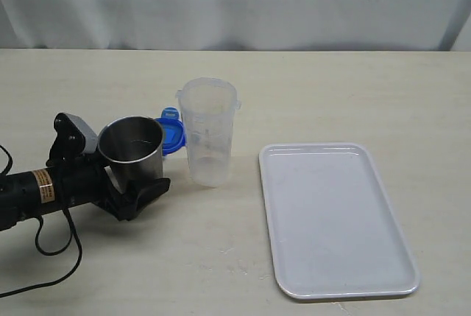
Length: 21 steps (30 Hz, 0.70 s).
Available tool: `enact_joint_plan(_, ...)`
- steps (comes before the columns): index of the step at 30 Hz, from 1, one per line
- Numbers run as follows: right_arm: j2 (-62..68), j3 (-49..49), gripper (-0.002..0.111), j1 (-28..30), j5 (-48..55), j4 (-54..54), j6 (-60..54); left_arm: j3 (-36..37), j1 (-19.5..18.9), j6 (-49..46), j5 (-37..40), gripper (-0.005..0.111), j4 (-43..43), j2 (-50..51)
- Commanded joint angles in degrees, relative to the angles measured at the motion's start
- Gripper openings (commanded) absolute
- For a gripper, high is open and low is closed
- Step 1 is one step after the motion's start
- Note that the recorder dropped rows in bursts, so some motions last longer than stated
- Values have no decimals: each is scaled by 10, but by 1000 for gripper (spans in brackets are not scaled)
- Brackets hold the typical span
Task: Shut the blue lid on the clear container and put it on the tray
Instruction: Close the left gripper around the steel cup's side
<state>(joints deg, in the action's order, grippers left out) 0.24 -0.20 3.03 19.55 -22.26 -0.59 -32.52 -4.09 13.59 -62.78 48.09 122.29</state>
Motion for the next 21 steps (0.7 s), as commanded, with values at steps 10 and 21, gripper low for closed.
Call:
enact_joint_plan(10,-2,2,4,2,1,0,0,-3,2,-1,-28,105,9,1)
enact_joint_plan(21,-2,2,4,2,1,0,0,-14,2,-3,-49,105,4,1)
